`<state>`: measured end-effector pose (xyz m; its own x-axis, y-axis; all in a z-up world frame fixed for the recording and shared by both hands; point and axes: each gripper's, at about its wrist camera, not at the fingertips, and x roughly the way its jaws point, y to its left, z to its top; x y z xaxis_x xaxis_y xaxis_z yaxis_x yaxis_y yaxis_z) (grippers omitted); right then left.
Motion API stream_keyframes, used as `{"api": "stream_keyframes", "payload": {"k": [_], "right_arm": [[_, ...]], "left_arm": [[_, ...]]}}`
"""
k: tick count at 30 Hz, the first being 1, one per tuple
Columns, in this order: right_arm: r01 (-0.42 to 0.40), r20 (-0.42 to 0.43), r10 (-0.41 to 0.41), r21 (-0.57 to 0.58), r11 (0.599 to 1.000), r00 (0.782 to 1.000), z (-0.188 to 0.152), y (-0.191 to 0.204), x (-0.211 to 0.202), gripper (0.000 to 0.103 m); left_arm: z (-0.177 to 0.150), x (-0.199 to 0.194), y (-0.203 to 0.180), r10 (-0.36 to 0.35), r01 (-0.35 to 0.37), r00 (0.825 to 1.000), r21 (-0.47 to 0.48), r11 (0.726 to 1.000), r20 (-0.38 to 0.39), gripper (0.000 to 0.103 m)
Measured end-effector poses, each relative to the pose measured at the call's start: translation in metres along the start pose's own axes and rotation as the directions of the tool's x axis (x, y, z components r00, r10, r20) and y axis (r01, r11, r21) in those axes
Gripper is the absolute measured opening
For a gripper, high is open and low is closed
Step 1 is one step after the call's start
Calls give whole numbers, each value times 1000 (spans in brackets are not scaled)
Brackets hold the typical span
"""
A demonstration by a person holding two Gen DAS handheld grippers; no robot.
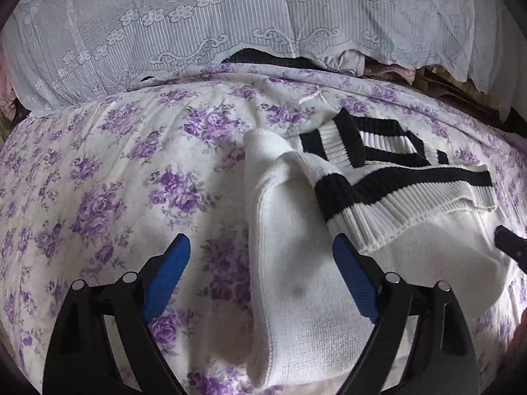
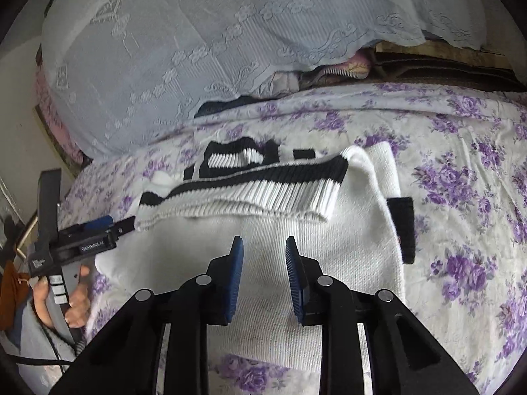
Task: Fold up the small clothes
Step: 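Lower the hem onto the folded sleeves and open both grippers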
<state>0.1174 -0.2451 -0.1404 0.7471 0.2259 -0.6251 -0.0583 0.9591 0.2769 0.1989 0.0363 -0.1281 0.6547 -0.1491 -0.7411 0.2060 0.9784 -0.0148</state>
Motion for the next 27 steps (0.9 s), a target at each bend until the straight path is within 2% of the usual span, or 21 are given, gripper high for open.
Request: {"api": "stream_keyframes", "payload": {"k": [2,3,5,7,8,9,10,11,13,14,17,21,22,23,24,25,27], "right_arm": [[22,-33,-23,-22,1000,999,-1,3,10,27],[34,-44,-36,-33,999,998,1,4,14,27],[53,-73,-56,-50,997,996,11,5,29,27],[70,-89,-72,-30,997,993,29,1,46,26],[66,-76,-66,2,998,995,43,-2,54,25],[63,-19,-62,52,997,998,56,-6,56,25],[96,58,-103,112,989,993,68,-10,53,25],[126,108,-143,153,980,984,77,-12,50,27],[100,124,-124,186,977,984,85,-15,47,28],[82,119,-106,192,978,987,82,-15,45,28],[105,135,-124,142,984,983,61,-9,37,30],[76,125,-97,160,984,987,49,-11,42,32],[77,114,-96,161,984,989,49,-13,44,33],[100,96,-118,167,981,988,48,-17,47,38],[124,71,-139,181,976,988,46,-24,54,41],[96,55,-110,207,974,992,43,-34,59,39],[33,74,-55,275,961,996,40,-51,57,30]], "left_arm": [[0,-10,-4,-92,92,996,32,995,-3,85],[1,-13,-11,-98,98,995,63,993,-3,86],[5,-5,-32,-11,16,999,136,991,-34,93],[12,19,-47,89,-73,992,176,982,-84,94],[18,31,-49,152,-136,985,164,977,-85,96],[29,42,-47,210,-201,975,115,973,-77,97],[40,48,-41,228,-225,971,39,974,-74,97],[50,51,-33,221,-224,972,-39,974,-77,97],[61,49,-17,191,-201,979,-167,965,-74,97],[61,43,-11,169,-175,984,-199,964,-47,97],[51,30,-2,153,-150,988,-197,969,2,97],[43,36,6,64,-70,997,-231,970,-36,97],[43,39,6,74,-81,996,-226,971,-39,97],[43,44,4,140,-146,989,-208,967,-46,97],[41,55,3,218,-228,973,-183,956,-73,99],[36,67,5,232,-248,967,-172,953,-109,99],[31,72,16,169,-190,980,-234,953,-106,99]]}}
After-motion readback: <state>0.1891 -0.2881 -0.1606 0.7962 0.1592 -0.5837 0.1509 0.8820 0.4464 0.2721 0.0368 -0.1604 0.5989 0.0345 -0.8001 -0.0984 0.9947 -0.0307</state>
